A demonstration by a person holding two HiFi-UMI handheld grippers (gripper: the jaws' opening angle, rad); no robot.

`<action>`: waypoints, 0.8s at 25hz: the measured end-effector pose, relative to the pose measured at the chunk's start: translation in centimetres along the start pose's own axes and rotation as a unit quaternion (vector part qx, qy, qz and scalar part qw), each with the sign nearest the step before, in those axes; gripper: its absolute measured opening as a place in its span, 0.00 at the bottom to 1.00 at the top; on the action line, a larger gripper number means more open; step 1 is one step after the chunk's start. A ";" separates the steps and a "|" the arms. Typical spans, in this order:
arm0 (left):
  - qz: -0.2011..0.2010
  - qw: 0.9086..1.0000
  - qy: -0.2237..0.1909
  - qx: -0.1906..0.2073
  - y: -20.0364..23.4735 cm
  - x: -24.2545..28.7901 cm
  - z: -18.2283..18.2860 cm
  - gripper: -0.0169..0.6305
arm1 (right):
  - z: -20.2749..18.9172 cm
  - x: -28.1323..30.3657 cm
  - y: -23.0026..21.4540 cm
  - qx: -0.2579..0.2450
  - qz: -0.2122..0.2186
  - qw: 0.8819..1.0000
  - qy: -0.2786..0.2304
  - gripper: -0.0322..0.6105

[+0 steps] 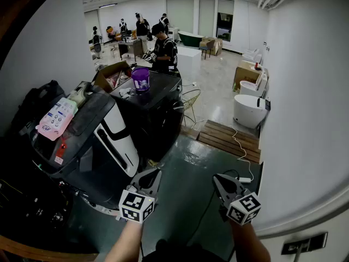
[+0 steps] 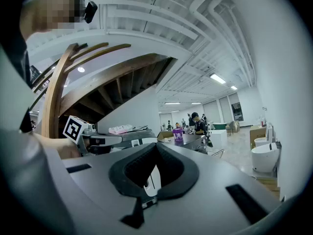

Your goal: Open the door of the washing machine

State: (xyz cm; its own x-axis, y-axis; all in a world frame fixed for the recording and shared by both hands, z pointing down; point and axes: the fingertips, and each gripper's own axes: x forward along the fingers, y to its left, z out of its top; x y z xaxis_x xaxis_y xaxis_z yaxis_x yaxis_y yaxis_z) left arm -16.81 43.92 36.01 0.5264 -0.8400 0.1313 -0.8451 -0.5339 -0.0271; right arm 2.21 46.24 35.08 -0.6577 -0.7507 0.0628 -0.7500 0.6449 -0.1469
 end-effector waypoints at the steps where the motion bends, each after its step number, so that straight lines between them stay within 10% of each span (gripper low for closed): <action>1: 0.001 1.000 0.001 0.001 0.0 0.0 0.0 0.05 | -0.1 0.0 -0.1 -0.002 0.000 1.000 0.001 0.07; 20: 0.014 1.000 -0.007 -0.007 0.6 -0.5 0.2 0.06 | -0.1 -0.1 0.2 -0.005 0.013 1.000 0.000 0.07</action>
State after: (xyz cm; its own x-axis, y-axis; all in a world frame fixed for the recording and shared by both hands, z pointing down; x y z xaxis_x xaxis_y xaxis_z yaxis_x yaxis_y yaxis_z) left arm -17.61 44.01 35.69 0.5038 -0.8560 0.1165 -0.8608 -0.5088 -0.0161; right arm 2.09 46.44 35.10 -0.6762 -0.7344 0.0585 -0.7341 0.6650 -0.1376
